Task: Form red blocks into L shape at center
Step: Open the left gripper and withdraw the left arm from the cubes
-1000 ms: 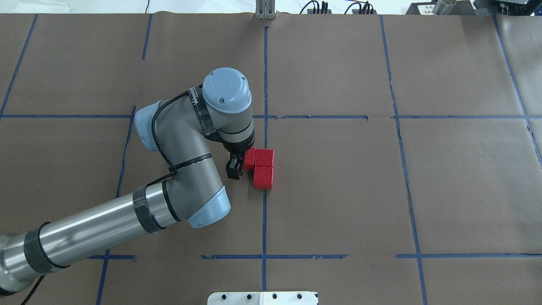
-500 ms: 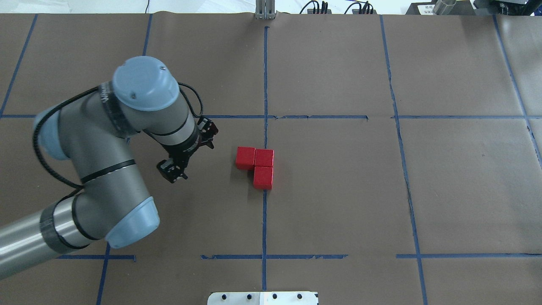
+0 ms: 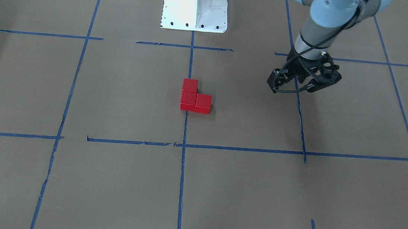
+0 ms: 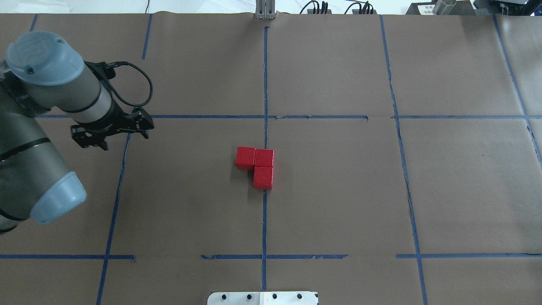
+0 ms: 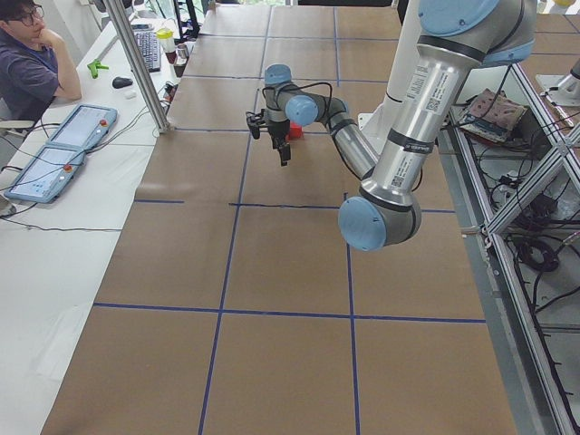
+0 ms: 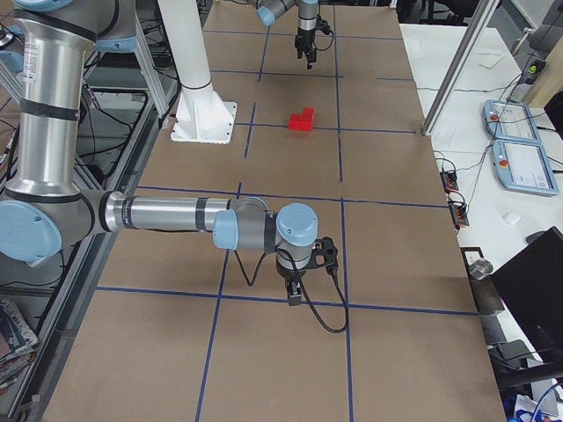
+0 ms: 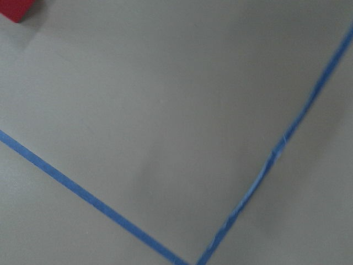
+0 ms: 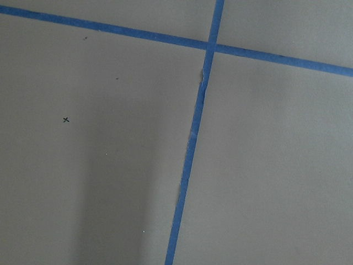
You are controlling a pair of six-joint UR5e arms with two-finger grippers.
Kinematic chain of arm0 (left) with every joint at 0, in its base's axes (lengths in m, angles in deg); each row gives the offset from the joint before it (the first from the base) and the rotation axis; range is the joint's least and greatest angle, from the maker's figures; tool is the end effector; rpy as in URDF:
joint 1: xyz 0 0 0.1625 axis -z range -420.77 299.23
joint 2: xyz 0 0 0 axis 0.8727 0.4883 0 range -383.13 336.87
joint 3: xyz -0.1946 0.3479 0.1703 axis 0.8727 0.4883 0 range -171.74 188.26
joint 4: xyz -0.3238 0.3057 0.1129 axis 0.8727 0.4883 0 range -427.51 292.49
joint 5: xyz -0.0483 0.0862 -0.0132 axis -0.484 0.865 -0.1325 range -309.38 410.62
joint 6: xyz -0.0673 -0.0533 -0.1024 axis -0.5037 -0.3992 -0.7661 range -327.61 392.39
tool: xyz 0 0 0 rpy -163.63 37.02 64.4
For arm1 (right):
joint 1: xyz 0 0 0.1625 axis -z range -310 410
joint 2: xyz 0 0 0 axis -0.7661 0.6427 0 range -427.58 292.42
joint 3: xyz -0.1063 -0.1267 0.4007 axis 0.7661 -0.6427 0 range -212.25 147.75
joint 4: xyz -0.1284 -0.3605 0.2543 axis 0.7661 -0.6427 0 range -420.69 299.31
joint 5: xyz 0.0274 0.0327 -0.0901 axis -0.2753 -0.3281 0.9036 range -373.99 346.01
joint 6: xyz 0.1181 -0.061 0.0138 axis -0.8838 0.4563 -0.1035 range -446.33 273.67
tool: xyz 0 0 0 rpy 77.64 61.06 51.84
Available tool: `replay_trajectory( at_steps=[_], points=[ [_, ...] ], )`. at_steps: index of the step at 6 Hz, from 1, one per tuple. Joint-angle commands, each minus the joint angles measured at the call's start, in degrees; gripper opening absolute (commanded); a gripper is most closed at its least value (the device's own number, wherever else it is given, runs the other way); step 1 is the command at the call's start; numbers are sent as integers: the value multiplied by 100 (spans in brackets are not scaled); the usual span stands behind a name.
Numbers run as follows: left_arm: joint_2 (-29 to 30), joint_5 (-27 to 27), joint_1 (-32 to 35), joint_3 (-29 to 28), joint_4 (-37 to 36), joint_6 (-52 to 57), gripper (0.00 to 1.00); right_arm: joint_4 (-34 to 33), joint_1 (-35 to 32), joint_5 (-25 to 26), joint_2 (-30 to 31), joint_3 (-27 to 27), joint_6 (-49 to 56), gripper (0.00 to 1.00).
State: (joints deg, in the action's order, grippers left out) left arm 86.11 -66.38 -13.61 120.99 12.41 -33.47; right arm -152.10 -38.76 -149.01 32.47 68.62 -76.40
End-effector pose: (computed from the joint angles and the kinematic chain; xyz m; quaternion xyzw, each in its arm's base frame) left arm 0.3664 -0.5020 0.3261 -0.0266 0.3479 -0.1237 0.9290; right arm 0.0288 -0.4635 0.6786 0.0243 -0.3821 -0.0878 0.9196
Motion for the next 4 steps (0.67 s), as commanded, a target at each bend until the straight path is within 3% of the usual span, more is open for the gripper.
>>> replay_trajectory(
  at_steps=[1,3,4],
  points=[
    [-744,-95,1271,-189,49,3407,100,0,0,-7,6,12,-9,100],
    [-1367,-1041,2773,-943,207,5905,100,0,0,-7,14,20,-9,100],
    [-1684,-1123,3381,-1138,208,6710,100,0,0,-7,15,21,-9,100]
  ],
)
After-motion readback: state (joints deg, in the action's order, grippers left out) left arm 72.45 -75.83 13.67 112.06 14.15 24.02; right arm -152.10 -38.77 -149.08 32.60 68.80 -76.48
